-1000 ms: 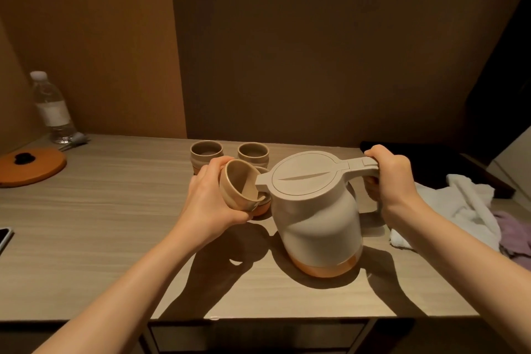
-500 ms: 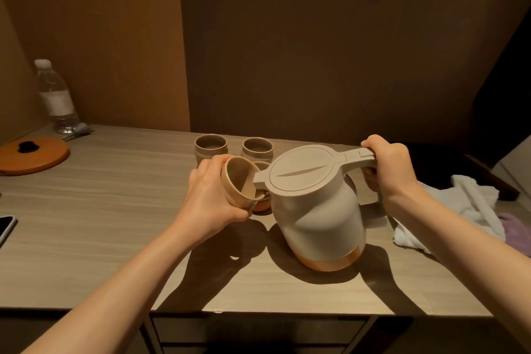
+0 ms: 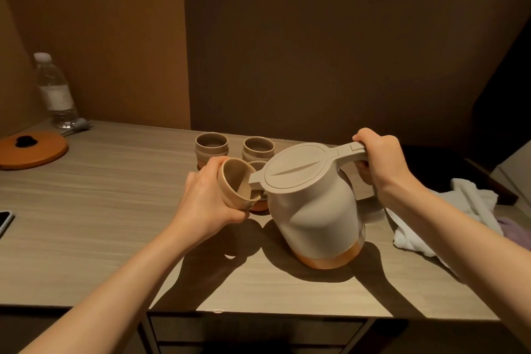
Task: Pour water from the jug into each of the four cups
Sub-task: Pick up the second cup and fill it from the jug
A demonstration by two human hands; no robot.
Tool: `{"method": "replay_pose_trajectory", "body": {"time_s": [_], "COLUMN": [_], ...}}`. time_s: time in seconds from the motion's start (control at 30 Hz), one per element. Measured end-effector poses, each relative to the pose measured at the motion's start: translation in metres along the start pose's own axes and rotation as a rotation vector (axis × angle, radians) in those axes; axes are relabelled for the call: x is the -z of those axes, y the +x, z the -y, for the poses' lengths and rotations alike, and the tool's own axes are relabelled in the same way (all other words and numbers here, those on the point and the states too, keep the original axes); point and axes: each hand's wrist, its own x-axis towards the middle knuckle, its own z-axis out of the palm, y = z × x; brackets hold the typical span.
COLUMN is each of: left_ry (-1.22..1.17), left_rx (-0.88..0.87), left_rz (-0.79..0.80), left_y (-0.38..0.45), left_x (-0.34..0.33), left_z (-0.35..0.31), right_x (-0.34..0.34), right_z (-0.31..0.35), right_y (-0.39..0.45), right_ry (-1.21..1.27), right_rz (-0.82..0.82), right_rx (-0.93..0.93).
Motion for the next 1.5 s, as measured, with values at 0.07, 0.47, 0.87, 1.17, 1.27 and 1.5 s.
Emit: {"method": "replay_pose_trajectory", "body": {"time_s": [0.07, 0.47, 0.87, 1.17, 1.27, 1.5], "left_ry": [-0.008, -0.014, -0.021, -0.073, -0.071, -0.089], "left_rx": [0.003, 0.012, 0.012, -0.002, -0.001, -0.002], "left_rz": [-0.002, 0.001, -0.014, -0.008, -0.011, -0.008], "left_y": [-0.001, -0.002, -0.004, -0.005, -0.005, -0.004], "left_x": [0.000, 0.002, 0.000, 0.001, 0.001, 0.001], "left_z": [0.000, 0.002, 0.010, 0.009, 0.010, 0.012], "right_x": [-0.001, -0.008, -0.015, -0.018, -0.019, -0.021], "right_z": [0.001, 0.007, 0.011, 0.013, 0.014, 0.016], "right_y": [0.001, 0.005, 0.006, 0.006, 0.006, 0.004], "right_ry": [-0.010, -0.026, -0.068, -0.090, -0.103, -0.136], "right_rz": [0.005, 0.020, 0.022, 0.028, 0.028, 0.026], "right_rx": [0.003, 0.004, 0.021, 0.032, 0.035, 0.044]}}
